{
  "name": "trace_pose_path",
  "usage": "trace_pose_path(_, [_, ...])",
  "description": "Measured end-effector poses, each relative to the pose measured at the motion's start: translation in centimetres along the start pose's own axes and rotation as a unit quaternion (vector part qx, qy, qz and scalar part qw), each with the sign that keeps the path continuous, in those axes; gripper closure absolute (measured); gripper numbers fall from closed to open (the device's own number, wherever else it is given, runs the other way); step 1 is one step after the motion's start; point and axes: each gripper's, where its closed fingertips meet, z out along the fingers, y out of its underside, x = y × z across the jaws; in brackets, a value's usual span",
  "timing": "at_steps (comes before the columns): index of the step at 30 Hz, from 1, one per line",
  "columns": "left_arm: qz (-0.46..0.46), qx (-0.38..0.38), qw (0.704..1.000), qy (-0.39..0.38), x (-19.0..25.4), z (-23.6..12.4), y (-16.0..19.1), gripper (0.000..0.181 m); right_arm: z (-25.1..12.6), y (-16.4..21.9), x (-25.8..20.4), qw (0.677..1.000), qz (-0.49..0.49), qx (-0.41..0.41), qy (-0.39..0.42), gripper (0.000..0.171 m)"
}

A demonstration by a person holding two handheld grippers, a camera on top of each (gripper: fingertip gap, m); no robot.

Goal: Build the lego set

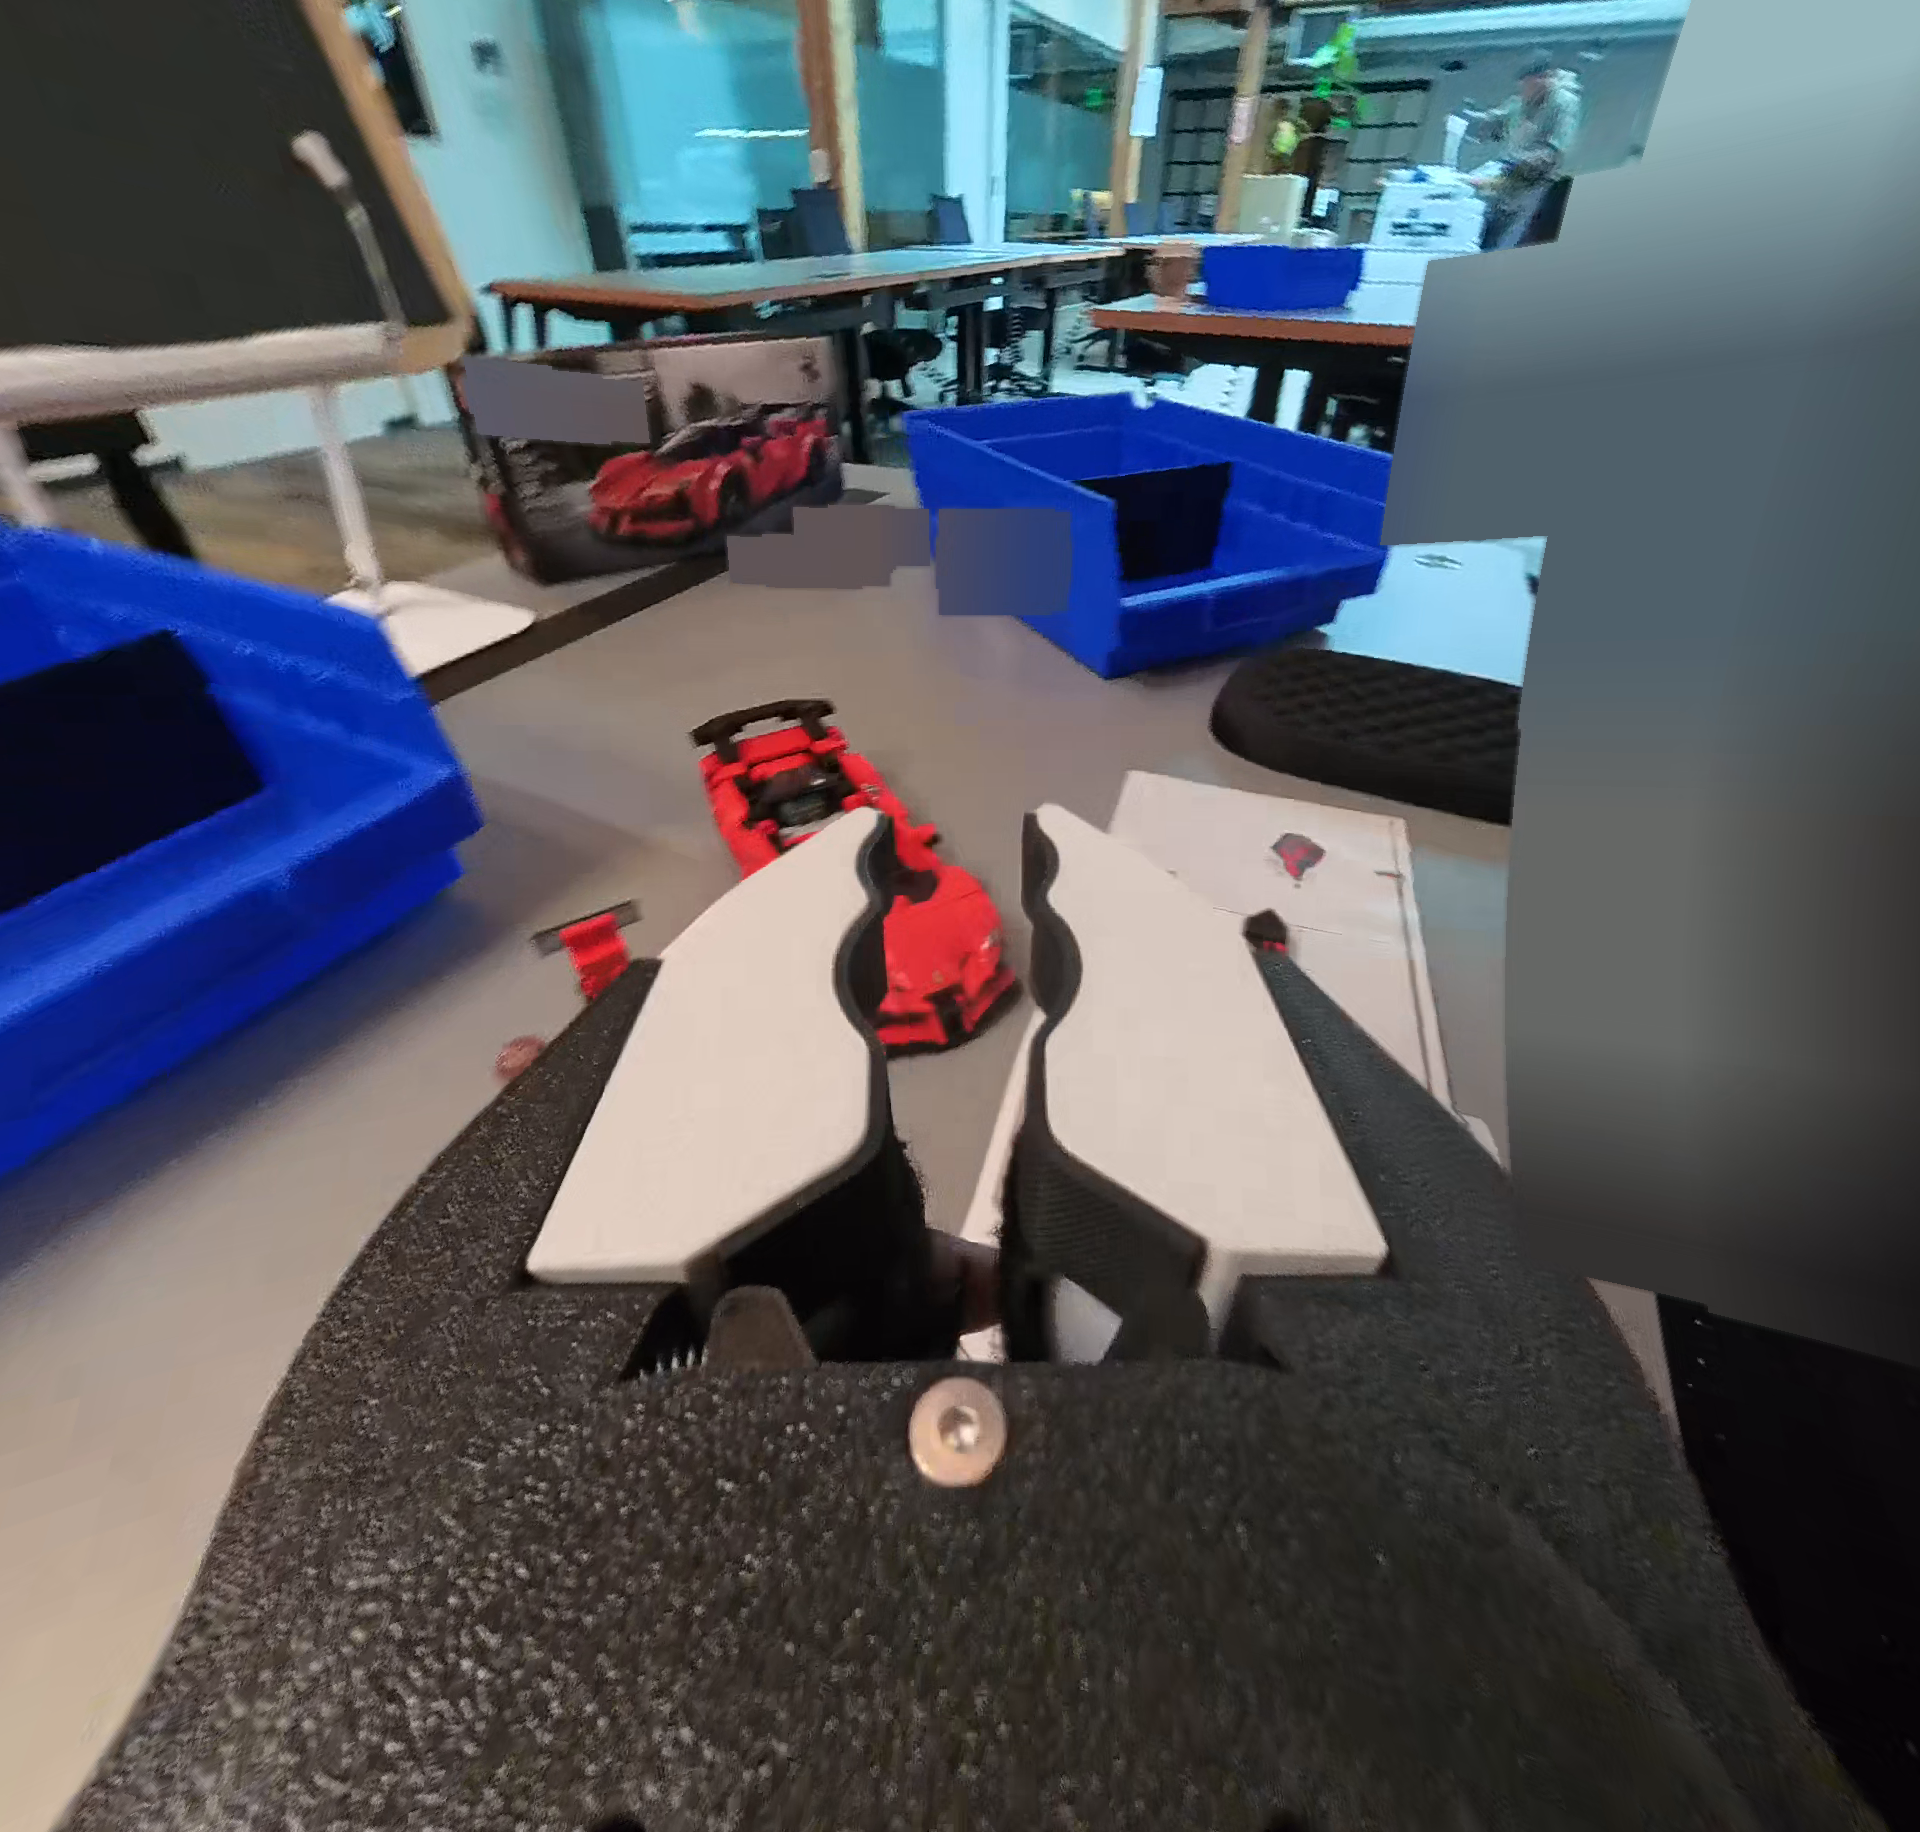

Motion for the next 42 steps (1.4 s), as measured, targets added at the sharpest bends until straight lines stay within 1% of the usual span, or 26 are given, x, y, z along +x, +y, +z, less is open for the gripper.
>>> trace_pose_path(1, [-0.013, -0.001, 1.0, -0.015, -0.9, -0.3, -0.1, 0.159, -2.5, -0.6, 2.1, 0.998, -0.032, -0.012, 0.057, 0.155])
trace_pose_path(3, [-0.036, 0.004, 0.998, -0.046, -2.7, -0.6, -0.6, 0.16, -6.8, -2.4, 5.6, 0.984, -0.1, -0.044, 0.144, 0.155])
trace_pose_path(5, [-0.054, 0.013, 0.996, -0.074, -4.3, -0.4, -1.2, 0.16, -9.5, -4.8, 8.6, 0.964, -0.165, -0.086, 0.191, 0.156])
trace_pose_path(6, [-0.063, 0.021, 0.994, -0.083, -4.9, -0.2, -1.7, 0.16, -10.1, -6.0, 9.9, 0.955, -0.193, -0.114, 0.196, 0.156])
trace_pose_path(8, [-0.085, 0.046, 0.991, -0.096, -5.9, 0.4, -2.7, 0.16, -9.8, -7.8, 11.9, 0.941, -0.243, -0.17, 0.162, 0.156])
trace_pose_path(10, [-0.108, 0.071, 0.986, -0.104, -6.8, 1.0, -3.8, 0.161, -8.1, -8.7, 12.9, 0.924, -0.305, -0.218, 0.079, 0.156])
trace_pose_path(12, [-0.128, 0.087, 0.982, -0.112, -7.4, 1.6, -4.7, 0.161, -6.3, -8.7, 14.6, 0.89, -0.368, -0.27, 0.007, 0.156])
trace_pose_path(14, [-0.139, 0.096, 0.978, -0.124, -7.9, 2.1, -5.4, 0.161, -4.5, -7.7, 16.6, 0.85, -0.408, -0.329, -0.046, 0.155])
trace_pose_path(16, [-0.141, 0.099, 0.975, -0.142, -8.2, 2.4, -6.0, 0.161, -2.7, -6.1, 18.1, 0.818, -0.421, -0.38, -0.095, 0.155])
trace_pose_path(19, [-0.142, 0.097, 0.97, -0.173, -8.8, 2.6, -6.5, 0.161, -0.8, -3.6, 19.4, 0.772, -0.438, -0.434, -0.158, 0.155])
trace_pose_path(21, [-0.142, 0.098, 0.967, -0.189, -9.1, 2.6, -6.9, 0.162, 0.2, -2.4, 20.1, 0.75, -0.453, -0.446, -0.187, 0.155])
trace_pose_path(26, [-0.135, 0.086, 0.963, -0.218, -9.5, 3.0, -7.3, 0.162, 2.1, -0.2, 21.5, 0.709, -0.467, -0.477, -0.228, 0.155])
trace_pose_path(29, [-0.129, 0.078, 0.963, -0.225, -9.6, 3.5, -7.2, 0.162, 2.6, 1.3, 22.4, 0.684, -0.469, -0.508, -0.234, 0.155])
trace_pose_path(30, [-0.13, 0.077, 0.962, -0.225, -9.6, 3.6, -7.1, 0.162, 2.7, 1.5, 22.6, 0.684, -0.472, -0.506, -0.232, 0.155])
trace_pose_path(33, [-0.144, 0.083, 0.961, -0.223, -9.8, 3.9, -7.0, 0.162, 3.1, 1.5, 21.9, 0.711, -0.464, -0.467, -0.248, 0.155])
trace_pose_path(37, [-0.144, 0.078, 0.959, -0.23, -10.1, 4.0, -6.7, 0.162, 2.6, 1.8, 21.9, 0.719, -0.458, -0.454, -0.259, 0.155])
trace_pose_path(40, [-0.149, 0.076, 0.959, -0.229, -10.3, 4.2, -6.4, 0.162, 2.7, 2.4, 21.7, 0.727, -0.439, -0.456, -0.266, 0.142])
trace_pose_path(42, [-0.149, 0.072, 0.96, -0.225, -10.3, 4.6, -6.3, 0.162, 2.5, 2.2, 21.8, 0.738, -0.417, -0.459, -0.266, 0.133])
